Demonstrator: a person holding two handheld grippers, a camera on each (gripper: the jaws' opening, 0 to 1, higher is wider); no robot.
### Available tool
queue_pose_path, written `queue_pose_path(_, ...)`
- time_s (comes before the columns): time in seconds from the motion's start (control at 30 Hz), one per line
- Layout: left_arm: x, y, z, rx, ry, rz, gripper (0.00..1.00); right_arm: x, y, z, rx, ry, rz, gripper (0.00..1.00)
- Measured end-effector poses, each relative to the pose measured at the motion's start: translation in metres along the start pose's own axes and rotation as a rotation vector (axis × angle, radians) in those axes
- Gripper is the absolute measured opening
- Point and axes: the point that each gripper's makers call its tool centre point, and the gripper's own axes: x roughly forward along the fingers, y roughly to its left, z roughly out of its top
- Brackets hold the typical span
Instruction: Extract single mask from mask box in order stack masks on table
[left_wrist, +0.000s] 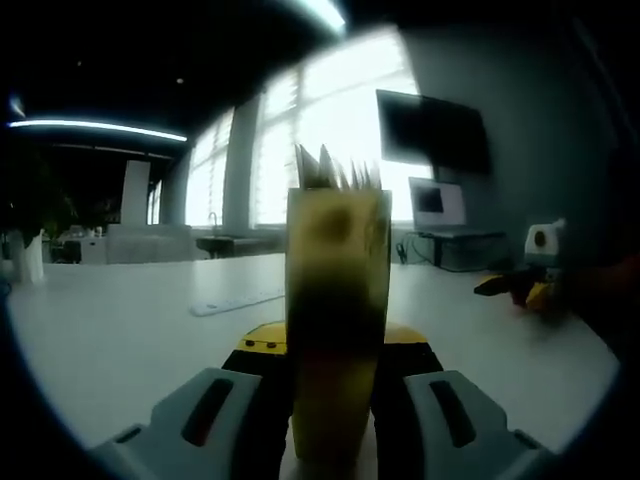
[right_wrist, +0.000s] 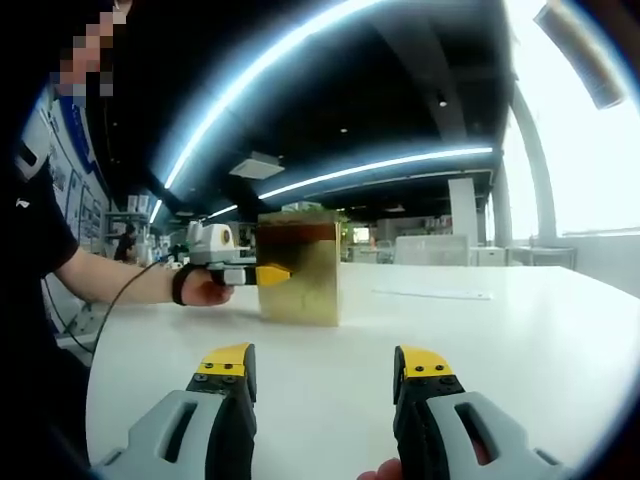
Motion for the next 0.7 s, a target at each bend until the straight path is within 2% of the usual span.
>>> queue_pose_path(0.53, -0.015, -0.018, 0.0, -0.005, -0.001, -0.024, 0.18, 0.0, 0.0, 0.0, -0.002, -0.002, -0.004, 0.51)
queue_pose_path(0.7, -0.015, -0.018, 0.0, 0.006, 0.005, -0.019, 0.18, 0.0, 0.0, 0.001, 0.0, -0.004, -0.004, 0.51)
